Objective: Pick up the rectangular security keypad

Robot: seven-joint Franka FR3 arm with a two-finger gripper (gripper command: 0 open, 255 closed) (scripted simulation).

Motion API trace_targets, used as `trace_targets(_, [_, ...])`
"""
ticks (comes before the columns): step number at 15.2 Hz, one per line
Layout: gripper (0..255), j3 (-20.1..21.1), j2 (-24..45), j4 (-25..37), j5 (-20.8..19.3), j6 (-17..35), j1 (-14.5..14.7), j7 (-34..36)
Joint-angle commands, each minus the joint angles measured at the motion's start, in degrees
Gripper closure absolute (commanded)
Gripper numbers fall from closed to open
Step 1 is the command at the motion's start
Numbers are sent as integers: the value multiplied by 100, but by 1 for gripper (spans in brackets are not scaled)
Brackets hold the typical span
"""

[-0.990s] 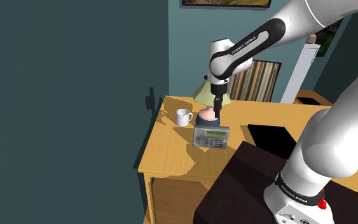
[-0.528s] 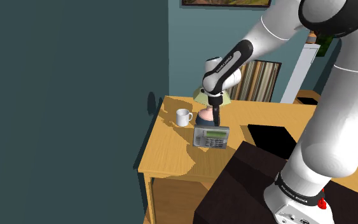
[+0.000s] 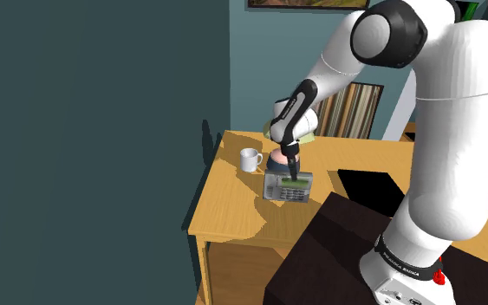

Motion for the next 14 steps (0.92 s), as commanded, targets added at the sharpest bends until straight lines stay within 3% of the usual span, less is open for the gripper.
trace_targets(1, [0, 37, 176, 42, 46, 128, -25, -29])
trace_targets(7, [0, 116, 533, 102, 146, 417, -87, -60])
trace_targets(8, [255, 116, 540, 117, 148, 410, -91, -65])
trace_targets(14, [255, 118, 542, 118, 149, 411, -90, -63])
